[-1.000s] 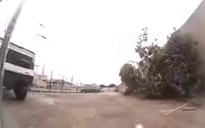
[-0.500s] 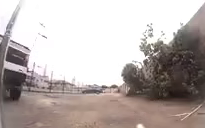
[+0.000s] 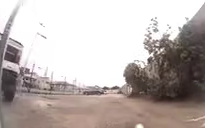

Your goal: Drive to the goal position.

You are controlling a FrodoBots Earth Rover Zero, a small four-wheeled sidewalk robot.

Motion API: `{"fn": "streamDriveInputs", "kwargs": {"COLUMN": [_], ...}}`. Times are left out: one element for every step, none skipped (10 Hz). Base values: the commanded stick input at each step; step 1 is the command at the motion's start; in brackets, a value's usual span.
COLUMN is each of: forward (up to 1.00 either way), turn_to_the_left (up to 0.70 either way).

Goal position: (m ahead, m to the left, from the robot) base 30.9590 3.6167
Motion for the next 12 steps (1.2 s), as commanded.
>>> {"fn": "streamDriveInputs", "kwargs": {"forward": [0.84, 0.84, 0.84, 0.84, 0.84, 0.84, 0.84, 0.84, 0.84, 0.84, 0.84, 0.84], "turn_to_the_left": [-0.13, -0.07, -0.01, 0.03, 0.03, 0.03, 0.03, 0.03, 0.03, 0.03, 0.03, 0.03]}}
